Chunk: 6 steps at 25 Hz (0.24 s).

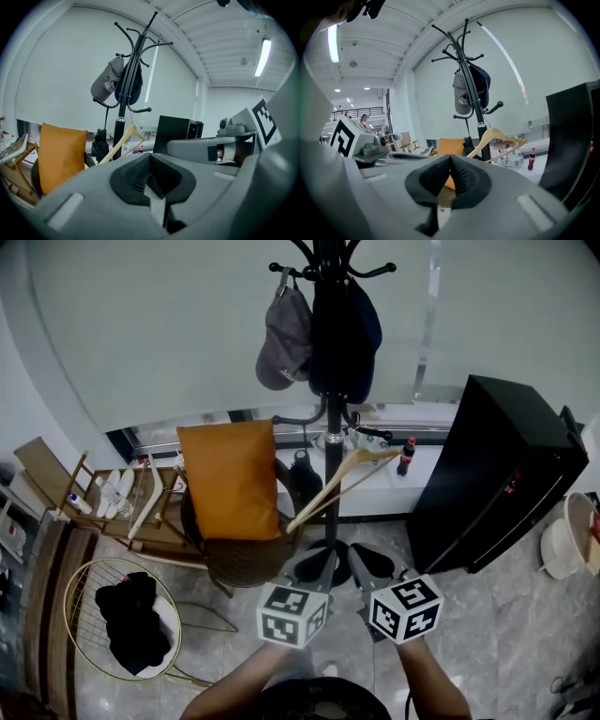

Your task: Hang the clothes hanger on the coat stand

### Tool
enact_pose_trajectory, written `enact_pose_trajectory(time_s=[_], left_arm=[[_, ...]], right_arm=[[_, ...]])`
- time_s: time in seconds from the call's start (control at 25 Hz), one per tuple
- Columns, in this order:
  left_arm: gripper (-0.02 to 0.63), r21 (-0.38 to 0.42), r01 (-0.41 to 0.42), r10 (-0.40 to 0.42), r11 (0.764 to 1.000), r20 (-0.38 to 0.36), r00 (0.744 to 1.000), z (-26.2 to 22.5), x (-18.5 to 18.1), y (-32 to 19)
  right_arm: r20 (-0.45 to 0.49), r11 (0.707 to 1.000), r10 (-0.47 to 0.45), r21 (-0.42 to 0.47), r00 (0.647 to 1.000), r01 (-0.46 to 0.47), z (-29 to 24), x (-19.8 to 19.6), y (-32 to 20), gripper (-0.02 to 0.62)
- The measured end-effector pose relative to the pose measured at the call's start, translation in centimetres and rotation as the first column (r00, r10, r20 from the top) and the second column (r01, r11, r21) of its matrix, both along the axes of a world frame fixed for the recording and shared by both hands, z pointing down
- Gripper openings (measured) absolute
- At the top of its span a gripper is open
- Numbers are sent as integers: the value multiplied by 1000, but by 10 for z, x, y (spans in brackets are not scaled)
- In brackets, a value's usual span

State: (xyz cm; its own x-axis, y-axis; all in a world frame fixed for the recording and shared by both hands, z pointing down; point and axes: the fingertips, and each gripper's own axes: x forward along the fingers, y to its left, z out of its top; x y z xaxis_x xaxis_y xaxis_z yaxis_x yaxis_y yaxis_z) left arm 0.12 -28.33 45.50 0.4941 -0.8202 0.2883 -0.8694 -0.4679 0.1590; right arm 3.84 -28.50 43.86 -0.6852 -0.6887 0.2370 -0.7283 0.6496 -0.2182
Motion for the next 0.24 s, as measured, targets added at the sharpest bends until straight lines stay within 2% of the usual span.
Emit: enact_pose_trajectory(time_s=[0.24], left_arm=[[5, -1, -4, 4, 1000, 2, 1000, 0, 0, 0]], right_arm=[[-5, 1000, -4, 2, 1000, 4, 0, 0, 0, 2]])
